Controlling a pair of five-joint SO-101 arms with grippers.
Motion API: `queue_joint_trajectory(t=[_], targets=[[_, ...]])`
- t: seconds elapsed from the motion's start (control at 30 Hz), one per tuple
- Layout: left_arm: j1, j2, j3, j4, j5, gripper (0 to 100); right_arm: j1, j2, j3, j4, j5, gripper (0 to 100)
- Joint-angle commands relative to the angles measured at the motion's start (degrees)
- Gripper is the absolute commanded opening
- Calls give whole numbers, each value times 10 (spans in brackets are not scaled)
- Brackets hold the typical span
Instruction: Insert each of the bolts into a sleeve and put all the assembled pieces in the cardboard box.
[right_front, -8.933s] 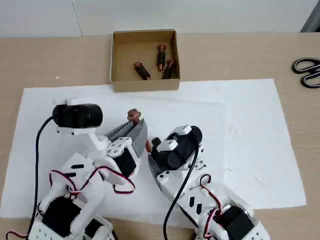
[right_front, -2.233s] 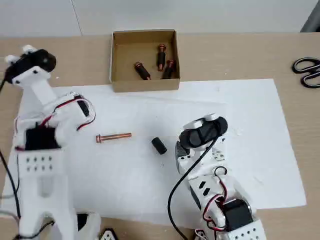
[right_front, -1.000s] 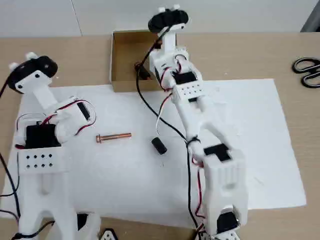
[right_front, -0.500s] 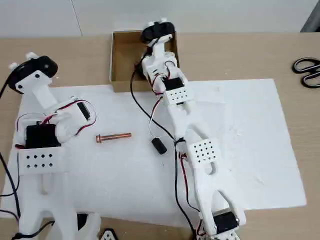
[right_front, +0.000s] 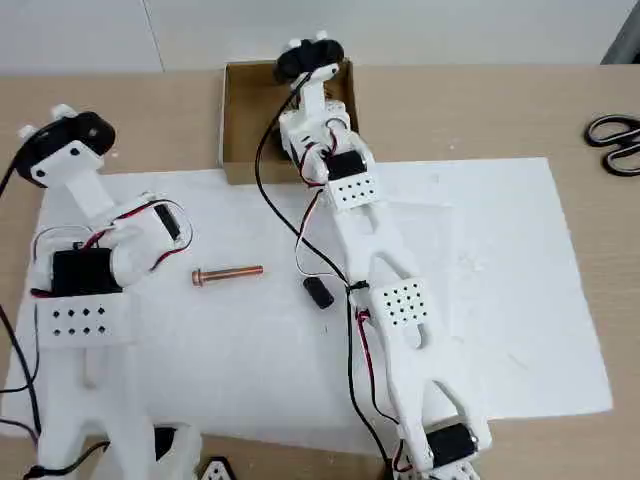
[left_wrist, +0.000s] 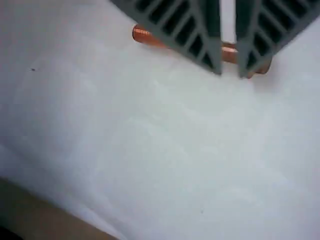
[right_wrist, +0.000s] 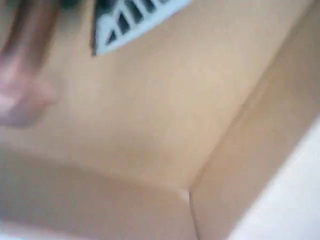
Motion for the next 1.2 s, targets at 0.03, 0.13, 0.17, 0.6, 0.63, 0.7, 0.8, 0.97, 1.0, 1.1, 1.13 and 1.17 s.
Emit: queue_joint_trajectory(t=[0.03,0.13,0.17,0.6,0.63,0.7,0.8,0.97,1.0,1.1,1.13,1.17], targets=[[1,-24,-19,2,-2,6,0,-17,-83,38,8,202],[1,-24,-19,2,-2,6,0,-17,-150,73,8,202],[1,-24,-19,2,-2,6,0,-18,-165,83,8,202],[1,-25,-22,2,-4,6,-3,-175,-160,359,8,202],[1,-25,-22,2,-4,6,-3,-187,-160,394,8,202],[1,-25,-22,2,-4,6,-2,-207,-160,473,8,203],[1,-25,-22,9,-4,6,-3,-231,-160,585,8,203],[1,-25,-22,36,-4,6,4,-256,-137,613,5,202],[1,-25,-22,43,-4,6,-2,-270,-128,617,4,202],[1,-25,-22,61,-4,6,-27,-335,-39,620,-8,202],[1,-25,-22,64,-4,6,-38,-368,9,620,-10,202],[1,-25,-22,69,-4,6,-50,-405,64,620,-11,202]])
